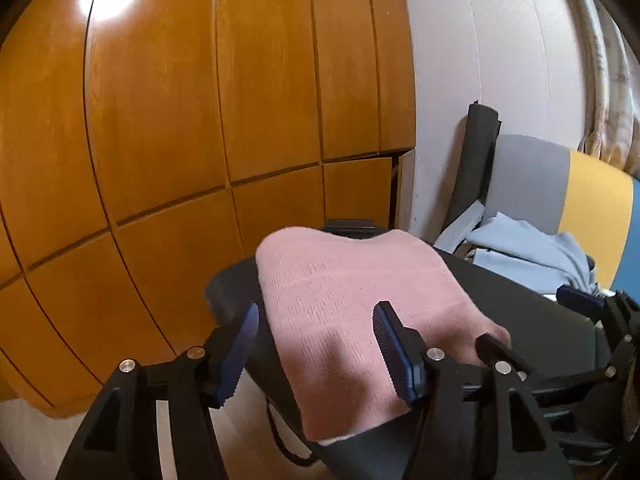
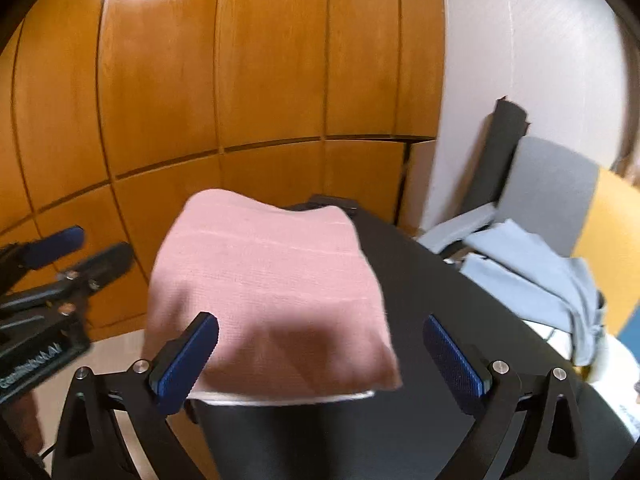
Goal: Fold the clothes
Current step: 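Open both grippers and release the folded sweater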
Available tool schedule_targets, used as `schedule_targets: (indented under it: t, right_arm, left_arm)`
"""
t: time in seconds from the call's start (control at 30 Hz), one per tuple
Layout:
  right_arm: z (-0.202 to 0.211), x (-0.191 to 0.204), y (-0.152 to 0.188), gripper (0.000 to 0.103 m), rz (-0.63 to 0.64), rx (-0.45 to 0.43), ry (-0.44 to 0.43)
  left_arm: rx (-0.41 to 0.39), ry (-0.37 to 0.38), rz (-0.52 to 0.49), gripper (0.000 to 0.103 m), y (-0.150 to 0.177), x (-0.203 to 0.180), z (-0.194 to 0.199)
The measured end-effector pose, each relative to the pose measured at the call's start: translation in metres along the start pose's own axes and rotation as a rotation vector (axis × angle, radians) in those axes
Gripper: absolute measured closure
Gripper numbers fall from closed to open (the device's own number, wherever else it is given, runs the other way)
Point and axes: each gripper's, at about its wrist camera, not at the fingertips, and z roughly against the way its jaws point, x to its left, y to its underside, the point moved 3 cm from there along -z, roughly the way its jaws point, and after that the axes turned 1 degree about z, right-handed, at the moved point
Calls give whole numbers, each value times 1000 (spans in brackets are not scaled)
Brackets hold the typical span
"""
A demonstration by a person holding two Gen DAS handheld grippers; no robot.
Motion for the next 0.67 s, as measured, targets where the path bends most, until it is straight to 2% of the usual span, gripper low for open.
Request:
schedule_targets:
  t: [0.07, 0.27, 0.4, 0.5, 0.67]
  right_arm:
    - [2, 7, 2, 0, 24, 2, 12]
    - [-5, 27, 8, 0, 75, 4, 14]
    - [-7, 38, 9, 0, 120, 2, 32]
    - [-11, 41, 8, 0, 122, 4, 37]
    - [-15, 39, 10, 0, 91, 10, 19]
  left_arm:
    - [12, 40, 36, 42, 3, 4, 5]
    - [54, 75, 66, 42, 11, 7, 11]
    - [59, 53, 83, 42, 16, 13, 6]
    - [60, 32, 89, 52, 20, 17, 2]
    - [69, -3, 82, 53, 25, 20, -8]
